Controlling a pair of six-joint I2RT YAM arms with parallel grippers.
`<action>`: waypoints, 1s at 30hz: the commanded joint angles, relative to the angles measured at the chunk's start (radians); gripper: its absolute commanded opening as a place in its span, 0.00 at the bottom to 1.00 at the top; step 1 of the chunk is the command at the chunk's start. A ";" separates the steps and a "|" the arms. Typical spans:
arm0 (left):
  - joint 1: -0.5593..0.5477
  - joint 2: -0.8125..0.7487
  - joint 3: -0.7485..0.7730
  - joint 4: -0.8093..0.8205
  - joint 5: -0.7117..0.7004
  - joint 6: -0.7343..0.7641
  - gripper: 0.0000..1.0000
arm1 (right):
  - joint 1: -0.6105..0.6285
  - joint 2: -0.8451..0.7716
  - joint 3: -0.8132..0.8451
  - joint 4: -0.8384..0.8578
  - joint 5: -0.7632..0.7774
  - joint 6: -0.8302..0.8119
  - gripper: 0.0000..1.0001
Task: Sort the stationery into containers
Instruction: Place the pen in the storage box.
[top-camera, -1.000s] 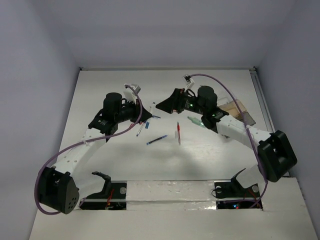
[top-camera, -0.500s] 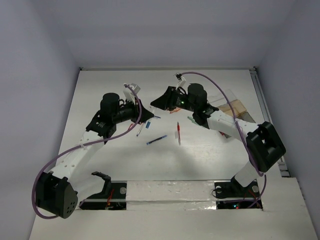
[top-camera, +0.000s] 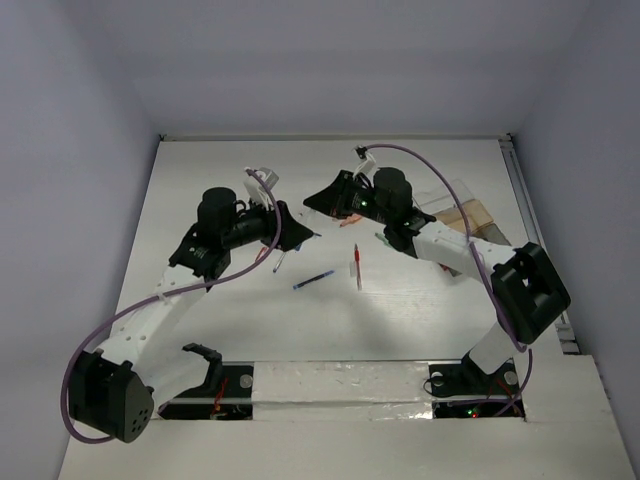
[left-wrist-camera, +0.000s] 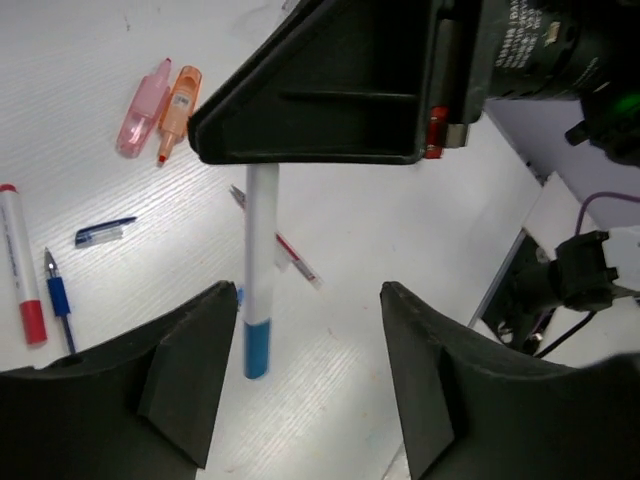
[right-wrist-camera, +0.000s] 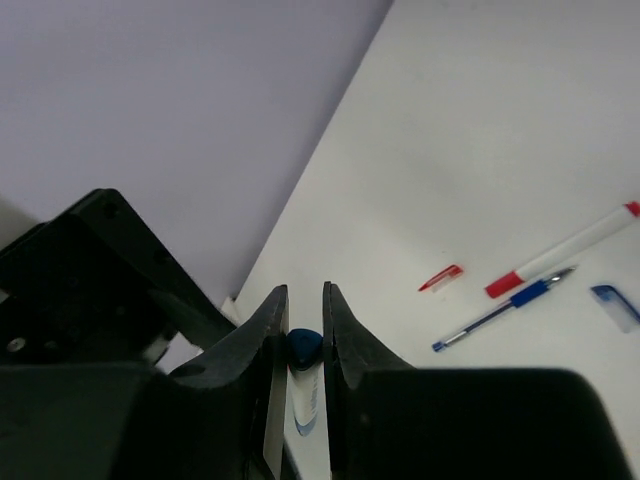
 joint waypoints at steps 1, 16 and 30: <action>-0.003 -0.046 0.000 0.040 0.012 0.006 0.58 | -0.017 -0.032 0.033 -0.042 0.125 -0.041 0.00; -0.003 -0.032 0.022 -0.040 -0.129 0.037 0.96 | -0.598 -0.232 -0.186 -0.129 0.431 -0.081 0.00; -0.003 0.067 0.066 -0.184 -0.471 0.077 0.94 | -0.800 -0.045 -0.104 -0.134 0.360 -0.118 0.00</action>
